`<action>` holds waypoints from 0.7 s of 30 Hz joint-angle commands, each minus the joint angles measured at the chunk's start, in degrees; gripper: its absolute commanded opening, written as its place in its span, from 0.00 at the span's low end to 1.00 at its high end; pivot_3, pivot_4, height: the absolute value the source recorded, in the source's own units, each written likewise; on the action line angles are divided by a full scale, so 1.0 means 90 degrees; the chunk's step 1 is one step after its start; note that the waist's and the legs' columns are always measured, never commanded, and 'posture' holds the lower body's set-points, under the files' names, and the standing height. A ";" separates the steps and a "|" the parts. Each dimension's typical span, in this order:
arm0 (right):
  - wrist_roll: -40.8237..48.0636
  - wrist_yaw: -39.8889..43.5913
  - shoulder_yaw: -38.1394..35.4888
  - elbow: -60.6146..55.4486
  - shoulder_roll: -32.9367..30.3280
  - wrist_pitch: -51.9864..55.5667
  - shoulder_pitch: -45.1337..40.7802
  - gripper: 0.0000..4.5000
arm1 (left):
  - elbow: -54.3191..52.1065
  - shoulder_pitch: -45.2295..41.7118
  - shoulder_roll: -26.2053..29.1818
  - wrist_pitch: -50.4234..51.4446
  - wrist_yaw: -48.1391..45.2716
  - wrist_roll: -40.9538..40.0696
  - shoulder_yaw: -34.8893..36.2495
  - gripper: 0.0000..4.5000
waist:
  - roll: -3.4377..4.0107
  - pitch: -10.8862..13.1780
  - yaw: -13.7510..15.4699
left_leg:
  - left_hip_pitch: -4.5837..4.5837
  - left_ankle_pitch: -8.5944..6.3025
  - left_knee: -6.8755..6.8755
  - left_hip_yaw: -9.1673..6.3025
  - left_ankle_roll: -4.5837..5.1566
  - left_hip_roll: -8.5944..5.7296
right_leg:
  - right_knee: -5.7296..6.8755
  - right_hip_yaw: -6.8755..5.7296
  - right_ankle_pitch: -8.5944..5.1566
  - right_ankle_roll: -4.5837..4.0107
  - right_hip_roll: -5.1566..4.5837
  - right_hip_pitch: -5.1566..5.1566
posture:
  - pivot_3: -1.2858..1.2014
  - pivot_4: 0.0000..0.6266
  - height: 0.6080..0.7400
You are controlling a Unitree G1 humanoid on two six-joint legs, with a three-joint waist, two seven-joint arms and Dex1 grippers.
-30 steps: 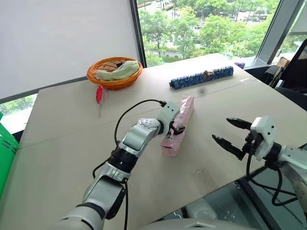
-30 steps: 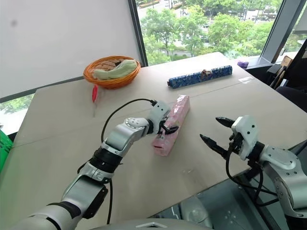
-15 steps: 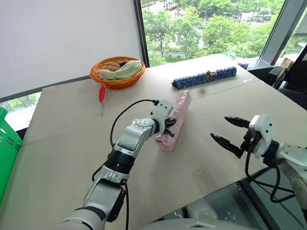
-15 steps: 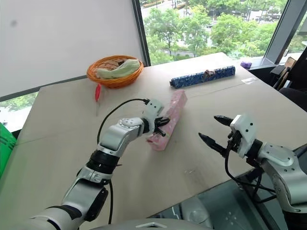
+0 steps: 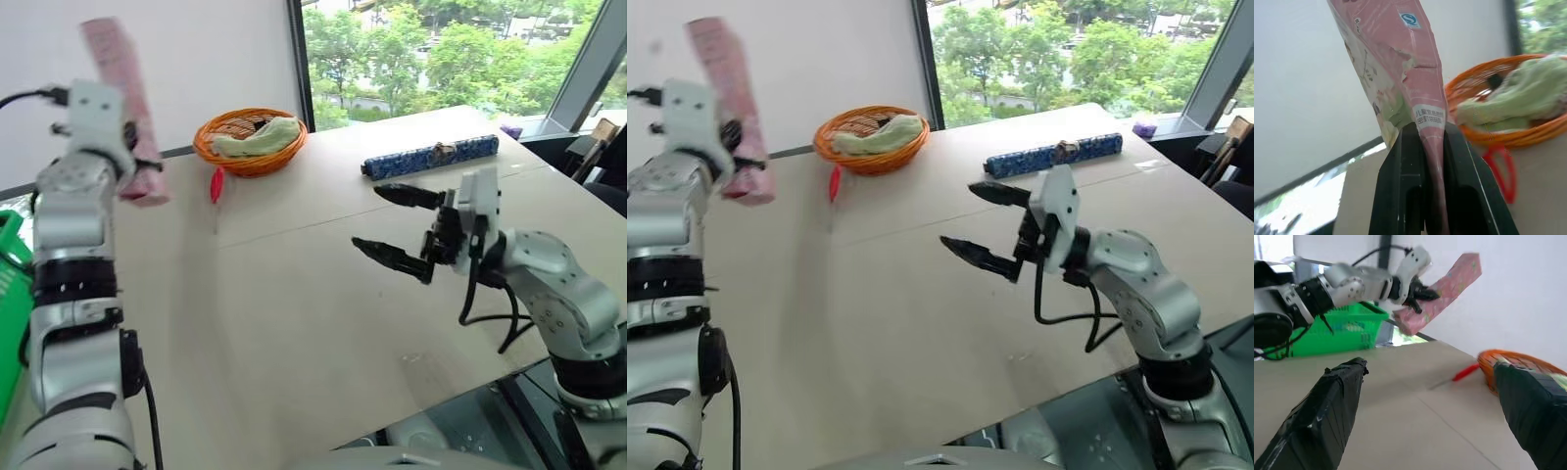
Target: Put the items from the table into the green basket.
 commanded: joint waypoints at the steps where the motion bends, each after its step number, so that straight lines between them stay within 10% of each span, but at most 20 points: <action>1: 0.0298 -0.0003 0.0028 0.0276 0.0434 -0.0004 -0.0741 1.00 | -0.0361 0.0713 0.0454 0.0150 0.0872 0.0182 0.1141 0.00 | -0.0054 0.0004 0.0192 | -0.0002 0.0000 0.0000 0.0001 0.0000 -0.0001 | 0.0001 0.0003 0.0001 -0.0001 0.0000 -0.0004 | 0.47 0.00 1.00; 8: 0.0384 0.0374 0.0126 0.0613 0.0560 0.0006 -0.1081 1.00 | -0.0739 0.1924 0.0947 0.0305 0.1130 0.0225 0.2203 0.00 | -0.0119 -0.0017 0.0813 | -0.0018 -0.0016 0.0005 0.0020 -0.0020 -0.0016 | 0.0006 0.0024 0.0006 -0.0008 -0.0006 -0.0032 | 0.50 0.00 1.00; 21: 0.0346 0.0547 0.0180 0.0866 0.0757 -0.0001 -0.1342 1.00 | -0.0653 0.2824 0.1248 0.0162 0.1734 0.0426 0.3018 0.00 | -0.0083 -0.0011 0.0799 | 0.0043 0.0004 -0.0050 0.0035 -0.0064 0.0016 | 0.0108 0.0060 0.0011 -0.0024 0.0032 -0.0070 | 0.51 0.00 1.00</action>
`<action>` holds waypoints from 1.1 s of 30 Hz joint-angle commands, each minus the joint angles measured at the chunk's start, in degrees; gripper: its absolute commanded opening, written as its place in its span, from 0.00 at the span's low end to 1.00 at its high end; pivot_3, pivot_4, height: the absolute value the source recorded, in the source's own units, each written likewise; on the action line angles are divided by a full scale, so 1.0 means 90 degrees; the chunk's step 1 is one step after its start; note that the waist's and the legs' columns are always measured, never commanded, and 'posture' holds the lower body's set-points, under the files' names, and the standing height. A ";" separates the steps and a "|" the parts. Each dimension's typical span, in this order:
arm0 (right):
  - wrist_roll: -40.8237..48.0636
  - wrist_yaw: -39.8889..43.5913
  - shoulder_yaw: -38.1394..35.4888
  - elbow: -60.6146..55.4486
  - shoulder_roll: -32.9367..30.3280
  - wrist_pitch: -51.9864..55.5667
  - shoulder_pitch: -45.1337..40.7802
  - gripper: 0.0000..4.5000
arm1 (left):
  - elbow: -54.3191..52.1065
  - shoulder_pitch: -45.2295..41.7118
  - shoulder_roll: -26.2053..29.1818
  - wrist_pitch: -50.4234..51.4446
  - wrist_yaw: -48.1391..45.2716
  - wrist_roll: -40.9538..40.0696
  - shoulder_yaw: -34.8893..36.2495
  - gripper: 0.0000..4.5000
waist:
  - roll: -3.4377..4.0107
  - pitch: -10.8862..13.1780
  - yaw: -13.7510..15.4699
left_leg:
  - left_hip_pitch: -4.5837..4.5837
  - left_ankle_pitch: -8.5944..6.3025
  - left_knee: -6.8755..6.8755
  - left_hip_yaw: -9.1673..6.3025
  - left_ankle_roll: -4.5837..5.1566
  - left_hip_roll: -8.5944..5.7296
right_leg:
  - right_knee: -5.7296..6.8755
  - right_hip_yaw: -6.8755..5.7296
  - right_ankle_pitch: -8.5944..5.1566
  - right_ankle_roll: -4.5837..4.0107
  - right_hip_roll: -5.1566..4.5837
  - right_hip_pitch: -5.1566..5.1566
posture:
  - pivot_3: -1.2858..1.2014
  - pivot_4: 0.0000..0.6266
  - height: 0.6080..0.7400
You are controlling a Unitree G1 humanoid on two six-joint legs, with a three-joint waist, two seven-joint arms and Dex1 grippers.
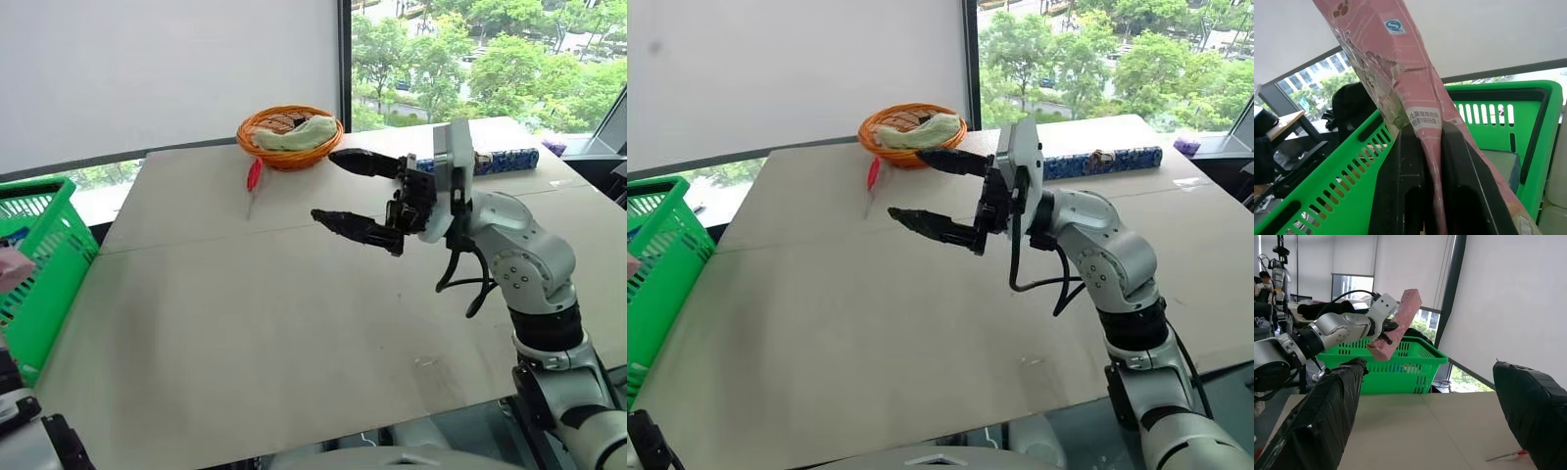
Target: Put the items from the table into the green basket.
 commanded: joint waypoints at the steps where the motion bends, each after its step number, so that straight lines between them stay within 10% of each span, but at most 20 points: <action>1: 0.0026 0.0034 -0.0035 -0.0023 0.0073 -0.0090 -0.0157 1.00 | 0.0358 0.0229 0.0530 -0.0151 0.0577 0.0408 0.0608 0.00 | -0.0002 -0.0001 -0.0024 | -0.0001 0.0000 -0.0003 0.0003 0.0000 0.0001 | 0.0000 0.0001 0.0001 -0.0002 0.0000 -0.0009 | 0.51 0.00 1.00; 14: -0.0091 0.0179 0.0060 -0.0013 0.0145 -0.0183 -0.0006 1.00 | 0.0612 0.0760 0.0693 -0.0431 0.0526 0.0198 0.0564 0.00 | 0.0038 -0.0009 -0.0069 | 0.0004 0.0000 -0.0024 0.0011 -0.0001 0.0004 | -0.0001 0.0001 0.0010 -0.0020 0.0002 -0.0025 | 0.51 0.00 1.00; 25: -0.0204 0.0211 0.0079 0.0055 0.0140 -0.0276 0.0054 1.00 | 0.0509 0.0559 0.0469 -0.0295 0.0684 0.0122 0.0544 0.99 | -0.0009 -0.0036 0.0377 | -0.0007 -0.0001 -0.0017 0.0005 -0.0001 0.0000 | -0.0017 -0.0011 0.0016 -0.0031 -0.0003 -0.0024 | 0.52 0.00 1.00; 33: -0.0211 0.0176 0.0040 0.0055 0.0121 -0.0254 0.0051 1.00 | 0.0656 0.0321 0.0416 -0.0731 0.0422 -0.0004 0.0322 0.99 | -0.0053 -0.0063 0.0716 | -0.0008 -0.0001 -0.0011 0.0008 -0.0001 -0.0003 | -0.0020 -0.0017 0.0025 -0.0046 -0.0006 -0.0019 | 0.52 0.00 1.00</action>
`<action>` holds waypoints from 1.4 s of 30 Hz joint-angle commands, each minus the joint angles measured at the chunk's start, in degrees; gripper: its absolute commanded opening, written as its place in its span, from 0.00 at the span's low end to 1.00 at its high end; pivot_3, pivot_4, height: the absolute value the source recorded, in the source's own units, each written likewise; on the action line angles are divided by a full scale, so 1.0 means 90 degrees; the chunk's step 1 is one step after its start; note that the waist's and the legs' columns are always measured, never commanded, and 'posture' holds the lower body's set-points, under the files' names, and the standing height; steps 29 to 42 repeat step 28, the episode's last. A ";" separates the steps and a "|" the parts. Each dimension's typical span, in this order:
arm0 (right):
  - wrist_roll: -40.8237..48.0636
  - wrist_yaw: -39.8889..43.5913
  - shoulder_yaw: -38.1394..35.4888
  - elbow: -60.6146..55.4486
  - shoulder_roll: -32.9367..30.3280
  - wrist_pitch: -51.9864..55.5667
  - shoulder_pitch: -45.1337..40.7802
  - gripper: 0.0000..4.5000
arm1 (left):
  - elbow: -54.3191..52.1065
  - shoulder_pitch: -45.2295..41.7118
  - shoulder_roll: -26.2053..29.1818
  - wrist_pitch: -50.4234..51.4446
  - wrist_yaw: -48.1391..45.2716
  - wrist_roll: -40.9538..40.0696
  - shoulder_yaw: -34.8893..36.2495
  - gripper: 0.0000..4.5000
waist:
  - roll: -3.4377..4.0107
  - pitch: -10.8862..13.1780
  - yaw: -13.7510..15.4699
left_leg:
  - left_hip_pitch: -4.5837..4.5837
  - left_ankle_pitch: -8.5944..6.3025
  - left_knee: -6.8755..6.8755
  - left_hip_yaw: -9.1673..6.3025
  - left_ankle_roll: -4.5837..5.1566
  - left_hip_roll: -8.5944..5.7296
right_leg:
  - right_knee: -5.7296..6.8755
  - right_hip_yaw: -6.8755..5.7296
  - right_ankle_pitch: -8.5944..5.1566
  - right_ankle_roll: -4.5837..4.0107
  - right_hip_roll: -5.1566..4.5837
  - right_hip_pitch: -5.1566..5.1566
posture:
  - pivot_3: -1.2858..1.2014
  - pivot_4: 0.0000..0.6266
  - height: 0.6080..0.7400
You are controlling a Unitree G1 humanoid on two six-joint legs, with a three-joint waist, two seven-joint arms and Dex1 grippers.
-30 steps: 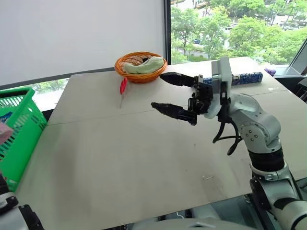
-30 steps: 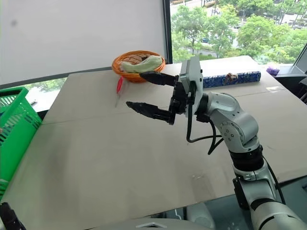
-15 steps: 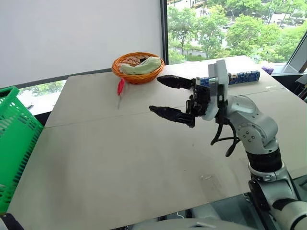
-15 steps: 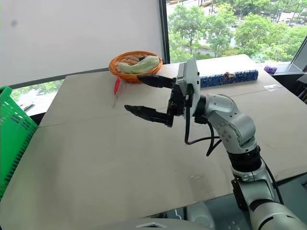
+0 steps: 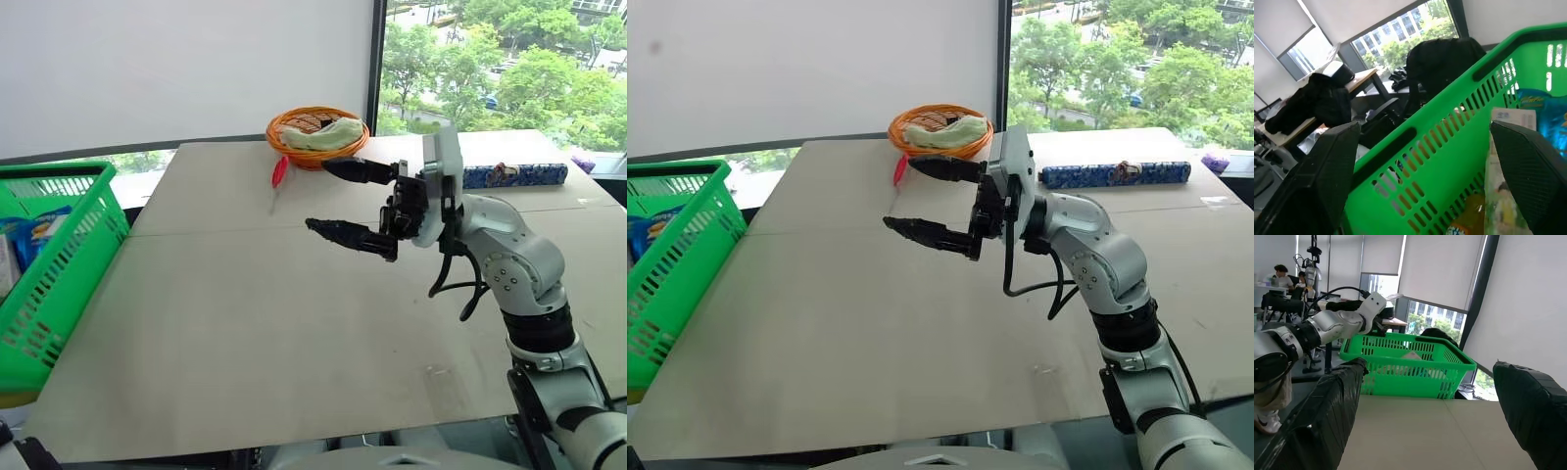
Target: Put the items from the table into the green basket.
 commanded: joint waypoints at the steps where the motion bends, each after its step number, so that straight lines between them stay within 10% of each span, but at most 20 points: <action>1: -0.0012 -0.0017 -0.0105 -0.0063 -0.0003 -0.0119 -0.0026 1.00 | -0.0205 -0.0315 0.0047 -0.0606 -0.0386 -0.0177 -0.0216 0.99 | -0.0010 -0.0006 0.0062 | 0.0000 0.0000 0.0001 0.0000 0.0000 0.0000 | 0.0000 -0.0002 0.0001 -0.0002 0.0000 0.0000 | 0.52 0.00 1.00; 12: -0.0903 0.0075 -0.0411 0.0851 -0.0712 -0.0938 0.0768 1.00 | -0.2848 0.0123 -0.1523 -0.1380 -0.4116 -0.2332 -0.2115 0.99 | -0.0026 -0.0019 0.0105 | -0.0012 0.0001 0.0005 0.0028 0.0000 0.0000 | -0.0031 0.0001 0.0010 -0.0014 -0.0015 0.0004 | 0.49 0.00 1.00; 21: -0.2105 -0.0488 -0.0791 0.1366 -0.1267 -0.2085 0.2623 1.00 | -0.4198 0.1352 -0.2201 -0.0404 -0.4417 -0.2154 -0.3888 0.99 | 0.0017 -0.0002 -0.0222 | -0.0015 -0.0005 0.0001 0.0039 0.0012 0.0007 | -0.0033 0.0010 0.0009 -0.0014 -0.0010 0.0003 | 0.46 0.00 1.00; 42: -0.2207 -0.0717 -0.1053 0.1436 -0.1238 -0.2394 0.3131 1.00 | -0.4304 0.1459 -0.2355 -0.0528 -0.4599 -0.2115 -0.4164 0.99 | 0.0097 0.0034 -0.0334 | 0.0006 -0.0004 0.0018 0.0038 0.0009 0.0009 | -0.0026 0.0004 0.0007 -0.0011 -0.0010 0.0032 | 0.45 0.00 1.00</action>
